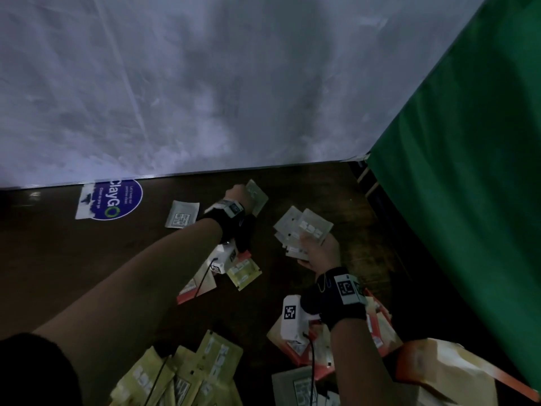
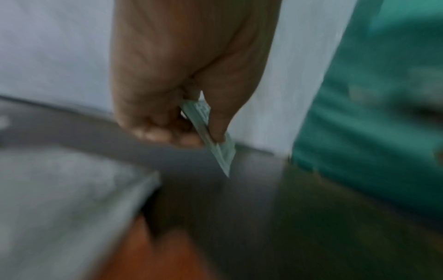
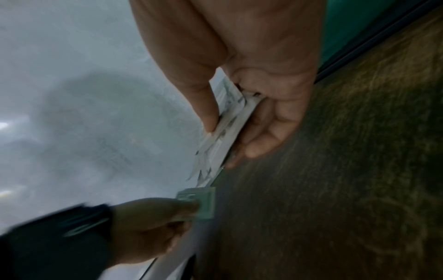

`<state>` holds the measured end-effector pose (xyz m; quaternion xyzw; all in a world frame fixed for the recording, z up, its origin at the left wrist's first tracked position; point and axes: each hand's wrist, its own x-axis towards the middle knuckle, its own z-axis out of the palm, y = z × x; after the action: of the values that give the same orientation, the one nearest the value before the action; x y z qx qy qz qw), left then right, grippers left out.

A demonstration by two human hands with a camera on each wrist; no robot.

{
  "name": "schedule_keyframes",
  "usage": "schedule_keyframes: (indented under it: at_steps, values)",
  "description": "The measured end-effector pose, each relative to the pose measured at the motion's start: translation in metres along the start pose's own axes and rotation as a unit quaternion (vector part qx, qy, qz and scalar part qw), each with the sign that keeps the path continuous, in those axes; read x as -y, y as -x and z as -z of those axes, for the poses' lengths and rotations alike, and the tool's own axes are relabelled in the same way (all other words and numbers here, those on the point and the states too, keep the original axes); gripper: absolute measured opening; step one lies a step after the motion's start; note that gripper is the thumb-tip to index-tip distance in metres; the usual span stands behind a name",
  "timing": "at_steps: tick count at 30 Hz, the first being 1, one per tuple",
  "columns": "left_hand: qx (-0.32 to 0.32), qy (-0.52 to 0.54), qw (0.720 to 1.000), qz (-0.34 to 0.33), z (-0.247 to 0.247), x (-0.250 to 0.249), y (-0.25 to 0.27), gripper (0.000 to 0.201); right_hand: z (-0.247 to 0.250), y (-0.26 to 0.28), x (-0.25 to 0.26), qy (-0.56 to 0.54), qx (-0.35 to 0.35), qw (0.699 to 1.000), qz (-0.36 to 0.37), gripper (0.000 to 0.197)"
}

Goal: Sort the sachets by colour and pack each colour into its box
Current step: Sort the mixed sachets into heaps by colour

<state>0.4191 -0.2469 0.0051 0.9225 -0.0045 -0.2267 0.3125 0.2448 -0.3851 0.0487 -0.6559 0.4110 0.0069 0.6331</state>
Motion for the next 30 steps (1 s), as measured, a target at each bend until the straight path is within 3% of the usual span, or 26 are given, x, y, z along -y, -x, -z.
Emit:
schedule_keyframes:
  at_steps: [3, 7, 10, 12, 14, 15, 16, 17, 18, 20, 23, 26, 30]
  values:
    - [-0.027, -0.036, 0.999, 0.0, 0.041, 0.016, 0.009, 0.042, 0.001, 0.004, -0.001, 0.008, -0.01, 1.0, 0.014, 0.036]
    - [0.009, -0.136, 0.987, 0.082, 0.068, 0.06, 0.023, 0.048, -0.001, 0.01, -0.002, 0.012, -0.012, 1.0, 0.015, 0.037]
    - [0.036, -0.177, 0.974, 0.134, 0.056, 0.084, 0.023, 0.085, -0.004, 0.015, -0.003, 0.016, -0.01, 1.0, 0.011, 0.037]
    - [0.004, -0.198, 0.97, 0.139, 0.044, 0.081, 0.028, 0.109, -0.006, 0.017, -0.005, 0.025, -0.008, 1.0, 0.012, 0.034]
    - [-0.05, -0.17, 0.97, 0.166, 0.033, 0.069, 0.035, 0.095, -0.006, 0.017, -0.007, 0.04, -0.013, 0.999, 0.02, 0.03]
    - [-0.058, -0.169, 0.973, 0.149, 0.032, 0.063, 0.042, 0.065, -0.005, 0.017, -0.008, 0.049, -0.016, 0.998, 0.026, 0.028]
    - [-0.051, -0.171, 0.973, 0.148, 0.029, 0.063, 0.042, 0.056, -0.005, 0.017, -0.009, 0.056, -0.017, 0.998, 0.032, 0.028]
    - [-0.068, -0.151, 0.973, 0.161, 0.029, 0.059, 0.041, 0.057, -0.004, 0.018, -0.01, 0.061, -0.019, 0.997, 0.035, 0.029]
    - [-0.07, -0.135, 0.974, 0.17, 0.027, 0.058, 0.04, 0.073, -0.004, 0.018, -0.01, 0.065, -0.021, 0.997, 0.034, 0.032]
    - [-0.025, -0.169, 0.973, 0.157, 0.026, 0.056, 0.041, 0.094, -0.003, 0.019, -0.012, 0.068, -0.027, 0.997, 0.028, 0.035]
    - [-0.015, -0.144, 0.982, 0.123, 0.027, 0.056, 0.039, 0.078, -0.002, 0.024, -0.014, 0.064, -0.028, 0.997, 0.027, 0.035]
    - [-0.009, -0.153, 0.983, 0.101, 0.033, 0.052, 0.042, 0.084, 0.001, 0.035, -0.016, 0.054, -0.026, 0.998, 0.034, 0.032]
    - [-0.015, -0.089, 0.995, 0.052, 0.046, 0.052, 0.05, 0.058, 0.015, 0.062, -0.022, 0.021, -0.001, 0.999, 0.039, 0.023]
